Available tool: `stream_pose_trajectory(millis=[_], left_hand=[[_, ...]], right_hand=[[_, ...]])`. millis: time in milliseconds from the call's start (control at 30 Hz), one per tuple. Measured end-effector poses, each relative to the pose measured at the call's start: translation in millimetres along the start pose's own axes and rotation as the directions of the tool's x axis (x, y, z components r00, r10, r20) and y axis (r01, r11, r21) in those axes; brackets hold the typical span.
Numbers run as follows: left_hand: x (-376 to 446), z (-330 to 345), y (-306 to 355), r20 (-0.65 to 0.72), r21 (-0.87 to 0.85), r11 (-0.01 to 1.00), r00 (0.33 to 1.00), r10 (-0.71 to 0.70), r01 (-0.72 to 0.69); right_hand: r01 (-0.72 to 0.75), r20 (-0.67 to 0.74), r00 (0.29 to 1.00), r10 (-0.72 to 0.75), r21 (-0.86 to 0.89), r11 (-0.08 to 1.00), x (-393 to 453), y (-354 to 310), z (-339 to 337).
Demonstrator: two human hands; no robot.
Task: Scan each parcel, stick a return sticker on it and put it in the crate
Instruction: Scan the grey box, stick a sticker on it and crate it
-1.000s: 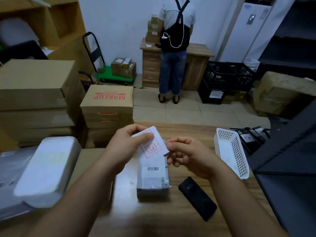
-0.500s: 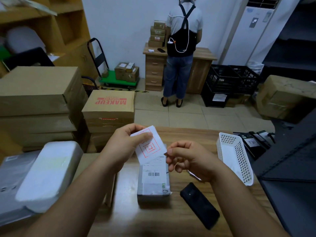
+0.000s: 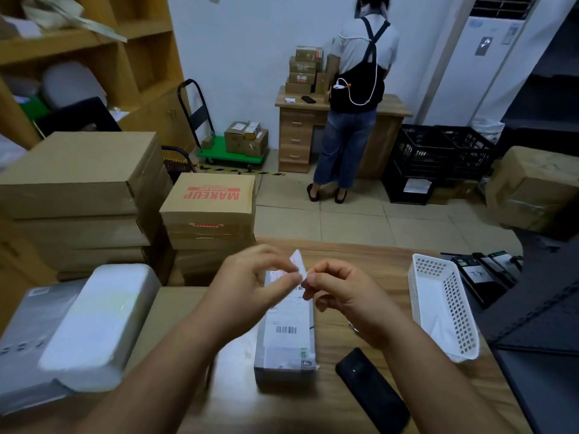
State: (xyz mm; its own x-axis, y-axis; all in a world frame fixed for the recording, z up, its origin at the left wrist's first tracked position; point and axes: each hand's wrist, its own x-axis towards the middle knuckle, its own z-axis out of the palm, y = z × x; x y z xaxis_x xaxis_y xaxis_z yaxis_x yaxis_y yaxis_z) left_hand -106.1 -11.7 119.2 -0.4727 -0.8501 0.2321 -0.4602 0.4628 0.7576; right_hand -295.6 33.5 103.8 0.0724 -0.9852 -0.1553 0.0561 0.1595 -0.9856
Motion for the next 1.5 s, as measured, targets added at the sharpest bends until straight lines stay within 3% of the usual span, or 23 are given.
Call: stream_pose_trajectory(millis=[67,167,333,467,600,733,833,1100,1267,1400,1500], left_hand=[[0.0,2.4,3.8,0.092,-0.094,0.993,0.994,-0.056,0.065],[4.8,6.6,2.2,0.104,-0.198,0.969,0.986,-0.131,0.150],[18.1,20.0,-3.2,0.190,-0.238,0.944,0.964,-0.186,0.229],[31.6,49.9,-0.7,0.293,-0.405,0.840,0.921,-0.256,0.362],[44.8,89.9,13.8,0.402,-0.552,0.681,0.869,-0.288,0.481],[57.1,140.0,30.6,0.466,-0.530,0.686,0.847,-0.254,0.498],[67.2,180.7,43.7,0.520,-0.481,0.706,0.818,-0.248,0.520],[91.9,266.4,70.7,0.534,-0.385,0.738,0.786,-0.312,0.555],[102.7,298.3,62.8,0.487,-0.385,0.685,0.766,-0.419,0.619],[107.1,302.5,53.2,0.381,-0.464,0.582,0.744,-0.550,0.668],[111.5,298.4,45.3,0.362,-0.505,0.532,0.726,-0.585,0.680]], right_hand=[[0.039,-0.010,0.999,-0.040,-0.063,0.997,1.8,2.0,2.6],[0.069,-0.047,0.996,-0.076,-0.149,0.986,0.7,3.6,6.6],[0.039,-0.179,0.980,-0.083,-0.237,0.971,-10.9,11.3,2.5],[-0.069,-0.401,0.916,-0.002,-0.164,0.984,-27.3,23.7,-13.1],[-0.163,-0.631,0.765,0.130,0.006,0.987,-50.5,44.7,-50.3],[-0.098,-0.596,0.790,0.144,0.108,0.989,-67.9,56.0,-86.9],[-0.087,-0.582,0.804,0.118,0.081,0.993,-75.4,61.1,-116.6],[-0.167,-0.539,0.818,0.203,0.115,0.979,-92.1,84.8,-206.5],[-0.345,-0.644,0.703,0.302,0.062,0.936,-85.3,125.7,-257.1],[-0.506,-0.743,0.612,0.271,-0.104,0.856,-80.4,161.4,-285.0],[-0.529,-0.792,0.551,0.263,-0.089,0.844,-69.4,176.5,-297.1]])
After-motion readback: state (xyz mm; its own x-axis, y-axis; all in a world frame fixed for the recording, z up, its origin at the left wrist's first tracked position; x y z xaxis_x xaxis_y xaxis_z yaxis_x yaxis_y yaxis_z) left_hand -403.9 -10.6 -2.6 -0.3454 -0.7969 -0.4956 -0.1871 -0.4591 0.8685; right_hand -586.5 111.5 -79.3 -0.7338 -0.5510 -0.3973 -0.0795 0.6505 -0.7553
